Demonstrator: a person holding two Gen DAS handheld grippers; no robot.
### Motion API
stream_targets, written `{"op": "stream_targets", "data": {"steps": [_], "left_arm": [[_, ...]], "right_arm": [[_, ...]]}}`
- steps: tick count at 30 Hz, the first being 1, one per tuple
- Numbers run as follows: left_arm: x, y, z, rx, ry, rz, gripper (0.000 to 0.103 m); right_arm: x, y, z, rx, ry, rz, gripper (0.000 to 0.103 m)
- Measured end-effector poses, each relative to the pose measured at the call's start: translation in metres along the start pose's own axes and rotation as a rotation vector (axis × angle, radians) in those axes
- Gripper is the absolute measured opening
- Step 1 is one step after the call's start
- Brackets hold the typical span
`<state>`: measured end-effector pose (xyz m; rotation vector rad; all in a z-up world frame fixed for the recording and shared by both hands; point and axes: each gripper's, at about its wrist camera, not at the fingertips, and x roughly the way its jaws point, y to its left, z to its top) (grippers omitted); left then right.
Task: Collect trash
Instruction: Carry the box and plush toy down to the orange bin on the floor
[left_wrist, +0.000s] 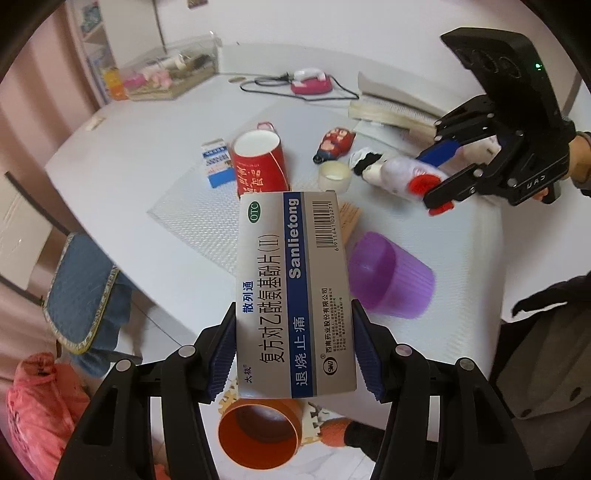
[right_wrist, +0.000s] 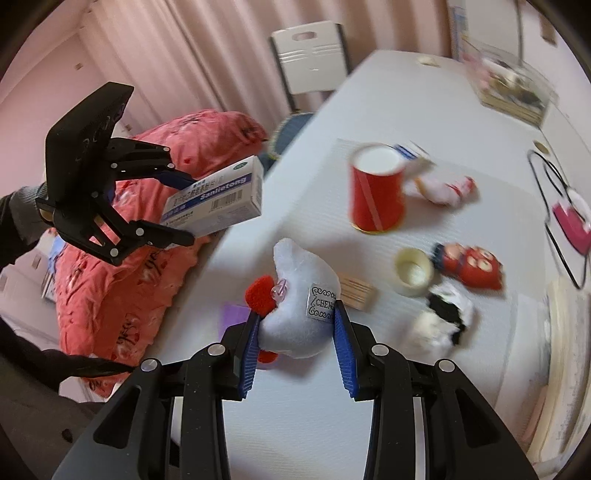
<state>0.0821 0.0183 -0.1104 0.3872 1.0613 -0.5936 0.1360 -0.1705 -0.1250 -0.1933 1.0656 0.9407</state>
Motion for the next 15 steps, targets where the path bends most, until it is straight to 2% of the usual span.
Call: {"op": "stream_targets", "data": {"steps": [7, 15], "left_arm": [[-0.033, -0.007, -0.038, -0.081, -0.029, 0.062, 0.059], [-0.065, 0.012, -0.112, -0.244, -0.033, 0.130, 0.059]], "right_arm": [[0.006, 0.049, 0.022, -0.090, 0.003, 0.069, 0.037], [0.049, 0.131, 0.055, -0.242, 0.061, 0.171, 0.037]]}}
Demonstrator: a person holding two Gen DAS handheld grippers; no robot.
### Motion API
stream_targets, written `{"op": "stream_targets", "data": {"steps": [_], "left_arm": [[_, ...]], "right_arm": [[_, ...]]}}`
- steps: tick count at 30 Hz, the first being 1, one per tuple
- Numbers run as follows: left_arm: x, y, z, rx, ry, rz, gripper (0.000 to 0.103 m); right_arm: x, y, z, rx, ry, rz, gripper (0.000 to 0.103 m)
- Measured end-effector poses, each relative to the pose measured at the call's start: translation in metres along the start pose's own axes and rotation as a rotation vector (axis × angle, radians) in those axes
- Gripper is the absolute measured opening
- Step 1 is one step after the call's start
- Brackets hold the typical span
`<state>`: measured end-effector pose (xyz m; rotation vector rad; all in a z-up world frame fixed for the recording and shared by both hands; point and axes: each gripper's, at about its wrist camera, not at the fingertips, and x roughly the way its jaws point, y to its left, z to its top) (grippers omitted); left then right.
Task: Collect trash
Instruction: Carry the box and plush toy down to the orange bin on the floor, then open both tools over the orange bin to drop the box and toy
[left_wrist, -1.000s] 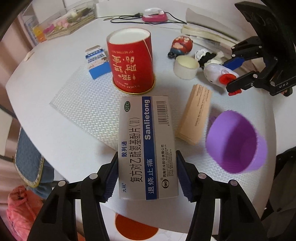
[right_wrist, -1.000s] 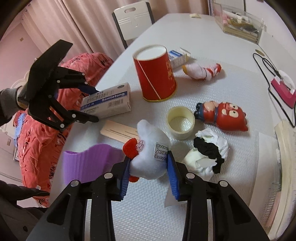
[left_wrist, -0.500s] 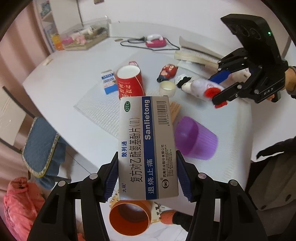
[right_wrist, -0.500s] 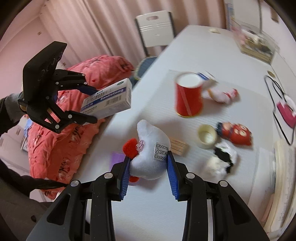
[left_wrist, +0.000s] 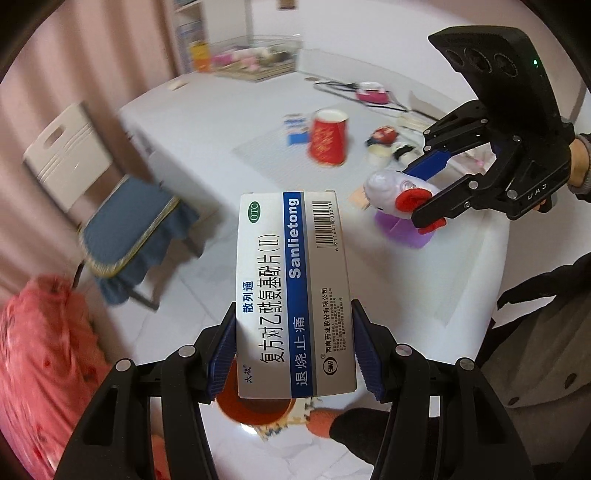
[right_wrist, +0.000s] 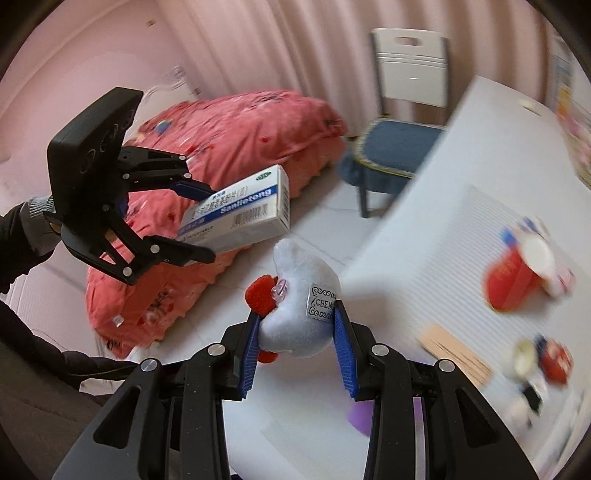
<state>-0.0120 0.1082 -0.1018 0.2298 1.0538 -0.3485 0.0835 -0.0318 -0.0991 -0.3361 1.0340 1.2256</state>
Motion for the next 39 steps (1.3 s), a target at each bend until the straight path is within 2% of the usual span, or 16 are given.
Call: {"op": "stream_targets", "data": {"steps": [8, 13, 17, 19, 20, 21, 26, 29, 35, 39], "left_arm": [[-0.006, 0.054, -0.075, -0.171, 0.038, 0.043, 0.059], [0.008, 0.089, -0.108, -0.251, 0.054, 0.045, 0.059], [0.037, 0.117, -0.134, -0.313, 0.062, 0.028, 0.059], [0.053, 0.130, -0.147, -0.335, 0.066, 0.017, 0.059], [0.062, 0.136, -0.153, -0.341, 0.071, 0.016, 0.059], [0.072, 0.142, -0.159, -0.351, 0.075, 0.013, 0.059], [0.108, 0.165, -0.187, -0.407, 0.081, -0.019, 0.059], [0.128, 0.165, -0.197, -0.417, 0.103, -0.037, 0.059], [0.161, 0.167, -0.207, -0.438, 0.122, -0.076, 0.059], [0.172, 0.166, -0.210, -0.440, 0.128, -0.091, 0.059]], "right_arm": [[0.090, 0.072, 0.055, -0.132, 0.071, 0.099, 0.037], [0.153, 0.090, 0.078, -0.150, 0.123, 0.130, 0.037], [0.217, 0.093, 0.089, -0.137, 0.180, 0.124, 0.037], [0.241, 0.090, 0.087, -0.134, 0.198, 0.118, 0.037], [0.274, 0.085, 0.085, -0.102, 0.231, 0.113, 0.037], [0.274, 0.085, 0.085, -0.102, 0.231, 0.113, 0.037], [0.344, 0.072, 0.069, -0.070, 0.308, 0.091, 0.037], [0.378, 0.062, 0.058, -0.050, 0.345, 0.075, 0.038], [0.422, 0.053, 0.046, -0.054, 0.412, 0.032, 0.046], [0.435, 0.051, 0.041, -0.046, 0.432, 0.024, 0.050]]}}
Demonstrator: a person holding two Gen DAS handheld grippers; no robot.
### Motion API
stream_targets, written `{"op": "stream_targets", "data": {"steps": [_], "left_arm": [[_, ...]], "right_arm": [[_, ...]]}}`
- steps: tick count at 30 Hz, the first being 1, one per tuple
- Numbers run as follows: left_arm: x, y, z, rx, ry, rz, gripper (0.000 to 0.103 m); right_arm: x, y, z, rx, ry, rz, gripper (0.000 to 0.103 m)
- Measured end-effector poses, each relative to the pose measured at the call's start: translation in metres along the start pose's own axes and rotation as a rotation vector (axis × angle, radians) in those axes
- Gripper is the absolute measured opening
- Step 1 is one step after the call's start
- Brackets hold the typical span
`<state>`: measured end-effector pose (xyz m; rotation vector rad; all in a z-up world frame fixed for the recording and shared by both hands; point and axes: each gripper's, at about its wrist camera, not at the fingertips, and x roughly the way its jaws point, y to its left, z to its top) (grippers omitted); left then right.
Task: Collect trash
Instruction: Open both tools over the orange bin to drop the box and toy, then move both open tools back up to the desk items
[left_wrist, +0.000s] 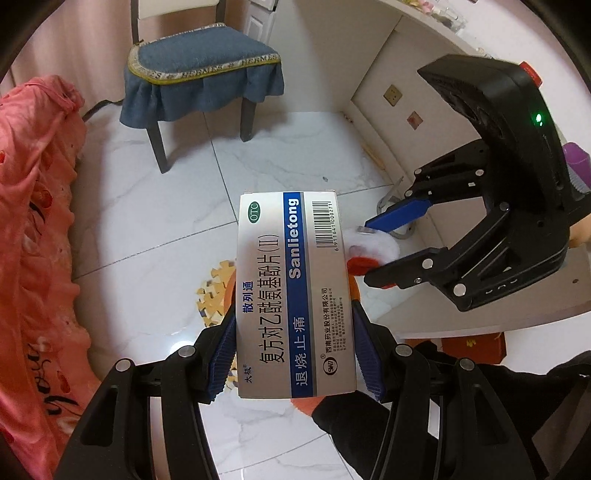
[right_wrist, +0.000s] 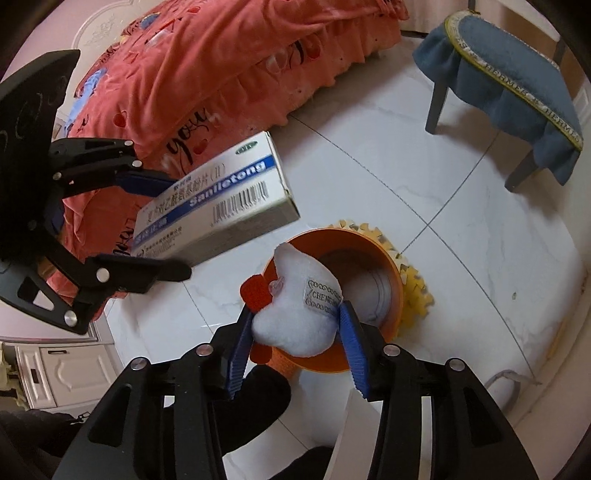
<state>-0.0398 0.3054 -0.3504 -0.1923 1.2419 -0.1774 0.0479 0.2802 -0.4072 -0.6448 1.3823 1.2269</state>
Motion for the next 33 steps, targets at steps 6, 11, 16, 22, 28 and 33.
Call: {"op": "stream_targets", "data": {"steps": [6, 11, 16, 22, 28, 33], "left_arm": [[0.010, -0.002, 0.000, 0.019, 0.027, -0.015, 0.059], [0.017, -0.004, 0.002, 0.039, 0.043, -0.015, 0.059], [0.024, -0.005, 0.004, 0.044, 0.065, -0.010, 0.067], [0.024, -0.007, 0.004, 0.059, 0.062, 0.016, 0.082], [0.019, -0.011, 0.007, 0.060, 0.066, 0.023, 0.082], [0.007, -0.017, 0.009, 0.074, 0.069, 0.031, 0.082]], "right_arm": [[0.005, -0.006, -0.003, 0.020, 0.011, -0.010, 0.062], [0.005, -0.007, -0.007, 0.038, 0.022, -0.005, 0.062], [0.003, -0.006, -0.009, 0.045, 0.027, -0.012, 0.062], [0.002, -0.006, -0.009, 0.050, 0.035, -0.011, 0.062], [-0.004, -0.004, -0.011, 0.044, 0.037, -0.017, 0.062], [-0.016, 0.002, -0.011, 0.026, 0.035, -0.018, 0.062]]}}
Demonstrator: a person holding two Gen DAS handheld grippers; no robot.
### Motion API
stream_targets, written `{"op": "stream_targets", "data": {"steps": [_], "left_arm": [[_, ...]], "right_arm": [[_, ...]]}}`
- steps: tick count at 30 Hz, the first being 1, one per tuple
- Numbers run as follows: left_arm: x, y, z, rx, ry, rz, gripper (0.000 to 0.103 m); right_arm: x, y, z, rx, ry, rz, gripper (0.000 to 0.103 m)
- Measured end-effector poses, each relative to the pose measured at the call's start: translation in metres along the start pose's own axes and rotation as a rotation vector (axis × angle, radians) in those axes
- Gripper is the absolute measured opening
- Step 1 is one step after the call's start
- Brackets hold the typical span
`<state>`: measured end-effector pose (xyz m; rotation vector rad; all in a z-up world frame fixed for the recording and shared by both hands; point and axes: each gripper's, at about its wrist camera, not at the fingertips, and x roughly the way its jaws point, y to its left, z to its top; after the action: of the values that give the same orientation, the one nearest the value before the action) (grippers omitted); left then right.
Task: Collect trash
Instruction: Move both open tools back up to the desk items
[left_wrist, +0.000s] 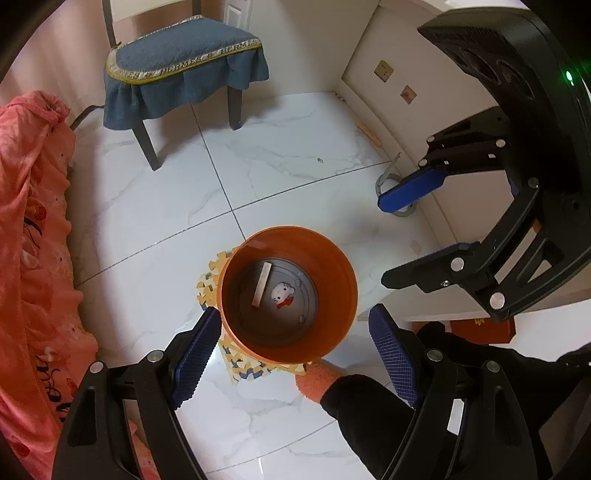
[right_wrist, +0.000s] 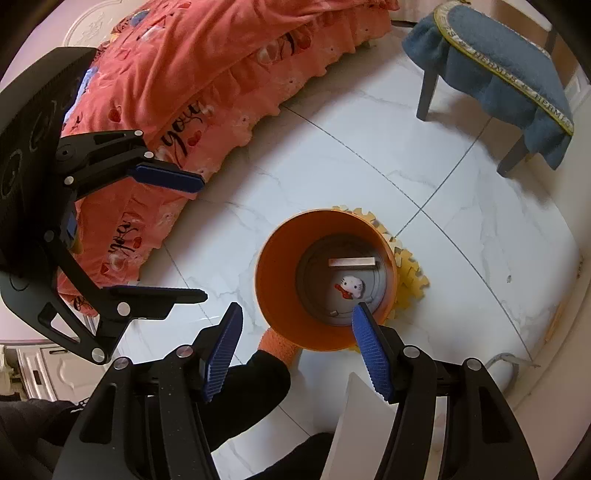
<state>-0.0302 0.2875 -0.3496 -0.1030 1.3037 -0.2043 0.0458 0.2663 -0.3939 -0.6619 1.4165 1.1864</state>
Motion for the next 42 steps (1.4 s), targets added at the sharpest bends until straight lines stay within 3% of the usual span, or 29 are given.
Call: {"op": "stream_targets", "data": {"steps": [9, 20, 25, 30, 42], "left_arm": [[-0.043, -0.009, 0.005, -0.007, -0.035, 0.045, 0.082], [-0.103, -0.061, 0.025, 0.038, -0.135, 0.094, 0.085], [-0.136, -0.101, 0.041, 0.074, -0.221, 0.112, 0.085], [-0.161, -0.149, 0.061, 0.129, -0.321, 0.079, 0.085], [-0.174, -0.250, 0.102, 0.319, -0.396, 0.014, 0.085]], "right_arm": [[-0.051, 0.013, -0.007, -0.016, -0.066, 0.000, 0.062], [-0.155, 0.037, -0.041, -0.030, -0.214, 0.002, 0.066], [-0.214, 0.049, -0.077, -0.069, -0.325, -0.075, 0.066], [-0.273, 0.039, -0.127, -0.025, -0.442, -0.135, 0.066], [-0.364, -0.020, -0.244, 0.191, -0.602, -0.257, 0.066]]}}
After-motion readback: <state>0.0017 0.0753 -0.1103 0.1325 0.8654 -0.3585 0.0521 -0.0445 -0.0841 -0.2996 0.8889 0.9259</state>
